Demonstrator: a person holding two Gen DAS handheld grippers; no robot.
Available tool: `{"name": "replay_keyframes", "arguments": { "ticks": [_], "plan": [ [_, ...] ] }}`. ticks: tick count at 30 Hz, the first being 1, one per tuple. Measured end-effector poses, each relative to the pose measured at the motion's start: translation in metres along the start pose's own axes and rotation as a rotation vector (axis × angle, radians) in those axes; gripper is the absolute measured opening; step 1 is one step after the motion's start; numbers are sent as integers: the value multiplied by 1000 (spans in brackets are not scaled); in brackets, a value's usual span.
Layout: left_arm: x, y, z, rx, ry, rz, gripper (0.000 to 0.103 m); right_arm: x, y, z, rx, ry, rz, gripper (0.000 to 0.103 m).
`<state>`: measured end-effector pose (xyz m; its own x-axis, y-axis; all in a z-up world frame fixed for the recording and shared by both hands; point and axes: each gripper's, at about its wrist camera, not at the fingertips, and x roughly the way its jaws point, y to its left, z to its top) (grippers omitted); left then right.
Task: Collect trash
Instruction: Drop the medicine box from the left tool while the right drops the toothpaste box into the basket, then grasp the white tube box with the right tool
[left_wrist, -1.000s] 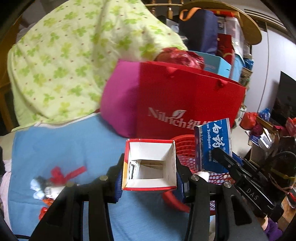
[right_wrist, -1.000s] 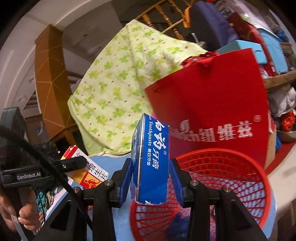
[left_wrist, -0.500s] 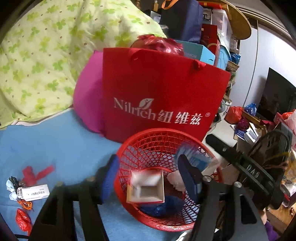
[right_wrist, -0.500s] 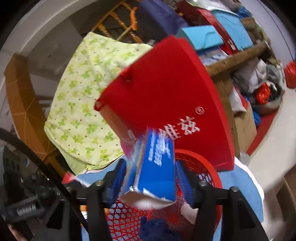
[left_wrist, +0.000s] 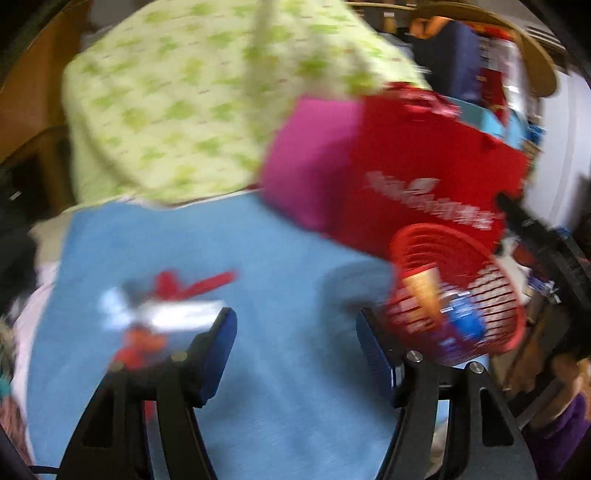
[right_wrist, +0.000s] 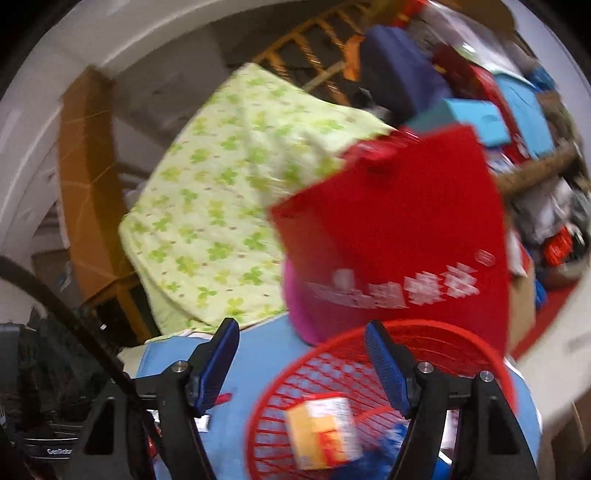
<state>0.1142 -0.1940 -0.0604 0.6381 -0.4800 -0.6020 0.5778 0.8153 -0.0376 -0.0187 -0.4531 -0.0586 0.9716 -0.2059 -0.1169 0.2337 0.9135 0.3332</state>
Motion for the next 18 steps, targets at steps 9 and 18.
{"name": "replay_keyframes", "arguments": {
  "ticks": [9,18],
  "plan": [
    [-23,145,-61,-252,48,257,68,40,103,-38,-84,153,246,75],
    [18,180,-89,-324,98,210,68,157,135,-126,271,681,405,75]
  ]
}}
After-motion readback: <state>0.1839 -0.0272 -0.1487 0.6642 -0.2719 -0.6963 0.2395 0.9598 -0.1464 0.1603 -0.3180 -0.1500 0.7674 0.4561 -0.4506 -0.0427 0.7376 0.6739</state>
